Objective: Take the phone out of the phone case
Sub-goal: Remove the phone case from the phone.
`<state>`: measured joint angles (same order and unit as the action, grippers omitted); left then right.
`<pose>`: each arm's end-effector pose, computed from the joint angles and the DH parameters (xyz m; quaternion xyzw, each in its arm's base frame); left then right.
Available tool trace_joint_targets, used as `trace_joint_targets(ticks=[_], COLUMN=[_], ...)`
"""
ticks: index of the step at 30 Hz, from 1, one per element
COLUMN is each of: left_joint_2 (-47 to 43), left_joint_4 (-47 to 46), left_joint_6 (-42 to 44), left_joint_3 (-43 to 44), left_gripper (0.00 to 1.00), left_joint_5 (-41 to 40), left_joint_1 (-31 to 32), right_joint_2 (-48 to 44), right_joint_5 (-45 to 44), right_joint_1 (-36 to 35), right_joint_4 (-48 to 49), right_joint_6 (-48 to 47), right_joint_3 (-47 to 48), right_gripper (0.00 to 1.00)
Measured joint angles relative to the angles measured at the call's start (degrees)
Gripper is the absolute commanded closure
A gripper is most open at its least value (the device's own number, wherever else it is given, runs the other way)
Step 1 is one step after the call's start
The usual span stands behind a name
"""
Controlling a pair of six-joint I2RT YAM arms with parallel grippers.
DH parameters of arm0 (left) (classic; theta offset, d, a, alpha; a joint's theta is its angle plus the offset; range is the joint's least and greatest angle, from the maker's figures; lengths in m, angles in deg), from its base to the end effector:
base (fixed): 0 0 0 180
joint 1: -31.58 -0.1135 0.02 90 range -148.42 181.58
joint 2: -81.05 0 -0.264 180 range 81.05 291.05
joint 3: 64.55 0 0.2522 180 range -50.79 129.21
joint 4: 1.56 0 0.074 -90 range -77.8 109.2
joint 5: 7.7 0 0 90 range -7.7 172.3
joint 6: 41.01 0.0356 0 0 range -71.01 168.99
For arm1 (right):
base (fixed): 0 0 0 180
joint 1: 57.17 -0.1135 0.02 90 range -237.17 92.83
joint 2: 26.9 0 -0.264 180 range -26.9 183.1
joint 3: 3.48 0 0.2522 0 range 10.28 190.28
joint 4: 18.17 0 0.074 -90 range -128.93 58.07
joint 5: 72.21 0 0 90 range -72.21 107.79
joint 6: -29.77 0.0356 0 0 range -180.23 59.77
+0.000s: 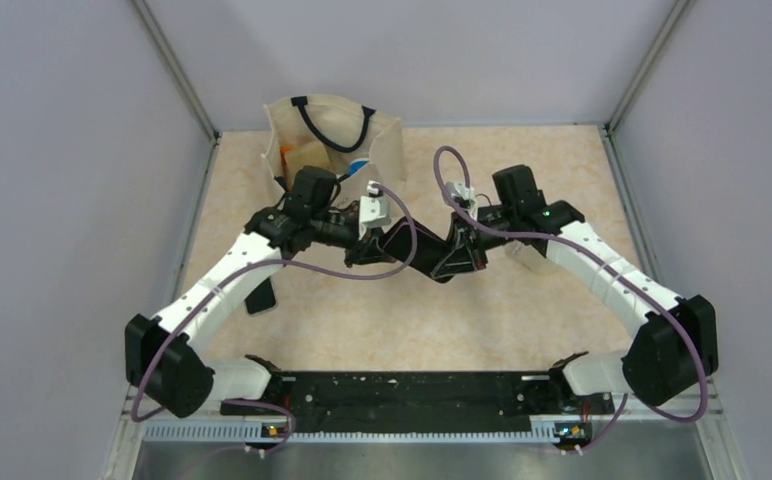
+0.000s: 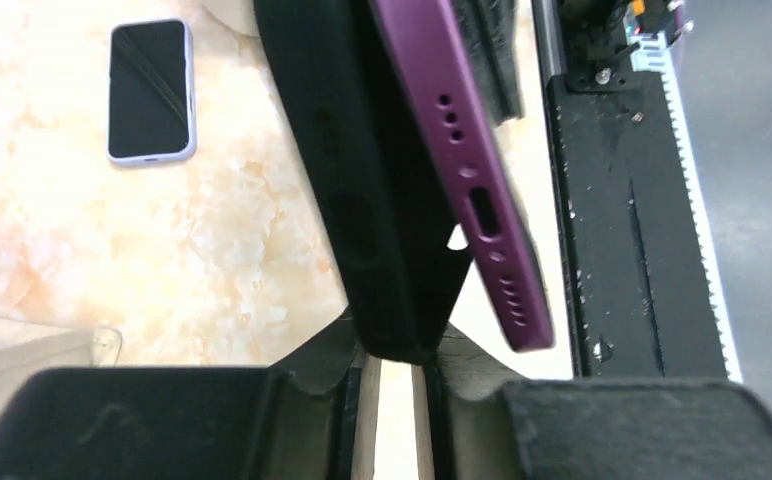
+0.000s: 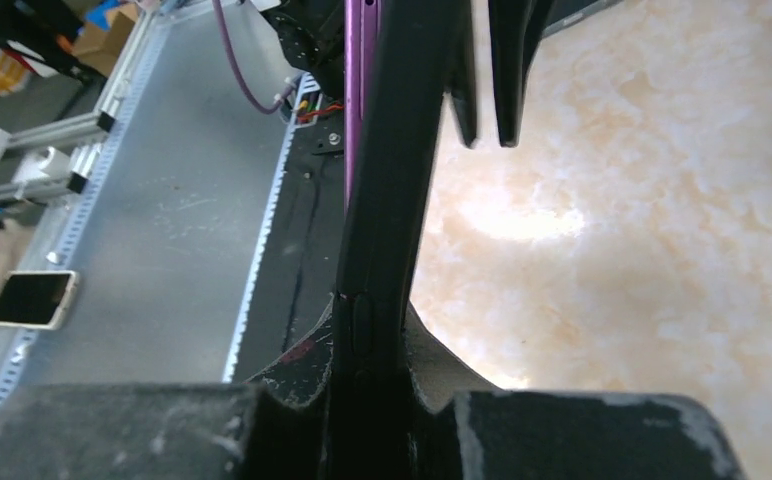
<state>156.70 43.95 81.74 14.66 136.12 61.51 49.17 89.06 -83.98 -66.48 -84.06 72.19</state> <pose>0.2257 -0.1631 0.3214 0.5810 0.5998 -0.4043 0.3731 0.2213 0.1496 0.3038 -0.5110 0.5996 0.5525 0.2723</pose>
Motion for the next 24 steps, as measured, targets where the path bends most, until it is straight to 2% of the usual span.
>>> trace_joint_targets(ticks=[2,5,9,13,15,19,24], left_joint_2=[-2.29,-4.87,-8.04,-11.32,-12.66,-14.38,-13.99], left_joint_4=[1.01,6.27,13.51,18.71,19.47,17.79,11.45], left_joint_6=[1.16,4.07,6.88,5.99,3.08,-5.01,-17.31], left_joint_3=[0.13,1.66,4.26,7.45,9.05,9.97,8.74], left_gripper=[0.52,0.42,0.4,0.4,0.35,0.35,0.36], left_joint_5=[0.87,0.35,-1.36,-2.75,-2.47,0.9,3.89], left_joint_1=[-1.05,-2.89,-4.98,-5.55,-5.57,-5.57,-5.57], right_joint_2=[0.35,0.59,1.31,2.38,2.78,3.58,4.09], right_joint_5=[-0.15,-0.13,-0.61,-1.4,-1.62,-1.73,-0.66], right_joint_1=[-0.07,-0.35,-0.35,-0.35,-0.35,-0.35,-0.35], right_joint_4=[0.96,1.81,1.95,1.95,1.92,1.97,1.99], right_joint_6=[-1.53,-3.06,-3.91,-4.26,-4.31,-4.5,-4.46], right_joint_3=[0.81,1.25,1.25,1.27,1.31,2.19,2.95], right_gripper=[1.0,1.0,1.0,1.0,1.0,1.0,1.0])
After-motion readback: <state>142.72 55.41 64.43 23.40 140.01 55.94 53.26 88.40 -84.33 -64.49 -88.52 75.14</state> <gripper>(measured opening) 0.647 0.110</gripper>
